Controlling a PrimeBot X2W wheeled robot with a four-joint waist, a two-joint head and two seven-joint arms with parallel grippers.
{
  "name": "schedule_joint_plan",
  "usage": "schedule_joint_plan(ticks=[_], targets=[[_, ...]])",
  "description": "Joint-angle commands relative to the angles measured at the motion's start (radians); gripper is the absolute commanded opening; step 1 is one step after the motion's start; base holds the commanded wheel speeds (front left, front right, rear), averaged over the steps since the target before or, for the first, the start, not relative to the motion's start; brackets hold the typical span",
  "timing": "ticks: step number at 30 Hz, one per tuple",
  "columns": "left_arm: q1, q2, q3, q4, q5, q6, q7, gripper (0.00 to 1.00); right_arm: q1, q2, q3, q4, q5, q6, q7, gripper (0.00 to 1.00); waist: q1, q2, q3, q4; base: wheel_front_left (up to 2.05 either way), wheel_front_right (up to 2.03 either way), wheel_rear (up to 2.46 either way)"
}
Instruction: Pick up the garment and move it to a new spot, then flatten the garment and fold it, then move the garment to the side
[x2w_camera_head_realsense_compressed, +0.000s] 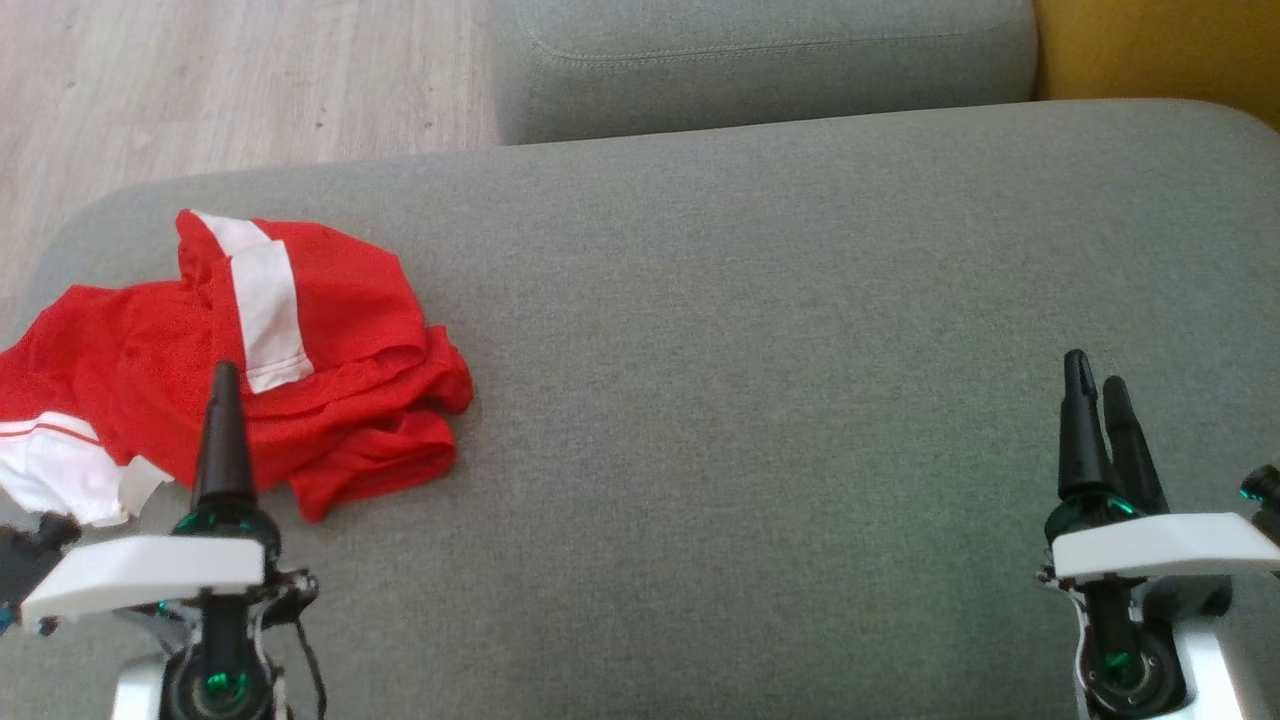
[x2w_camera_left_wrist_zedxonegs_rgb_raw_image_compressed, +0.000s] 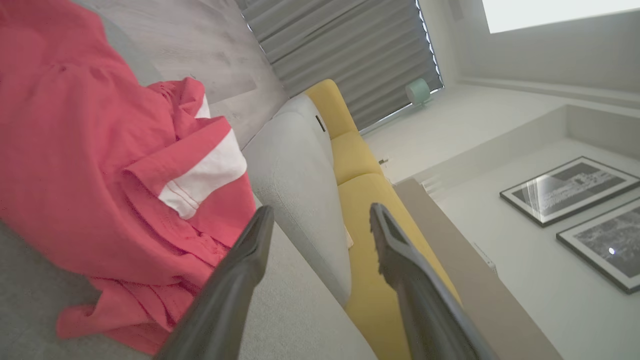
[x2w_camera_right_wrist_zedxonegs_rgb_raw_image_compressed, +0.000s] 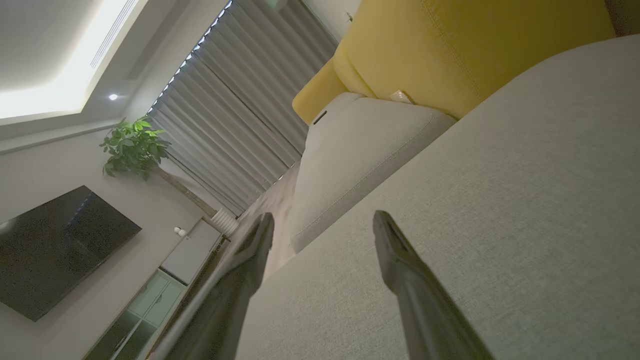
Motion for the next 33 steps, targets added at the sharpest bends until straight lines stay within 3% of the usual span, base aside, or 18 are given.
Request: schedule_joint_plan(ticks=[1,7,21,33], targets=[[-0.04,0.013,-0.003,-0.054,0.06,0.005,-0.012,1.0,-0.055,-0.006,0.016,-0.051,-0.05,0.0,-0.016,1.0,-0.0001,0.0,0.002,-0.001,0.0,0.0,0.0],[-0.038,0.014,-0.054,-0.076,0.222,0.026,-0.029,1.0,-0.063,-0.006,0.039,-0.05,-0.157,0.0,-0.033,1.0,-0.0001,0.0,0.007,-0.003,0.0,0.0,0.0],[-0.039,0.021,-0.136,-0.111,0.477,0.079,-0.067,1.0,-0.076,-0.007,0.061,-0.06,-0.354,0.0,-0.072,1.0,-0.0001,0.0,0.011,0.007,0.0,0.0,0.0],[-0.039,0.078,-0.236,-0.124,0.653,0.177,-0.102,1.0,-0.084,-0.008,0.089,-0.083,-0.533,-0.001,-0.107,1.0,-0.0001,0.0,0.013,0.007,0.0,0.0,0.0]])
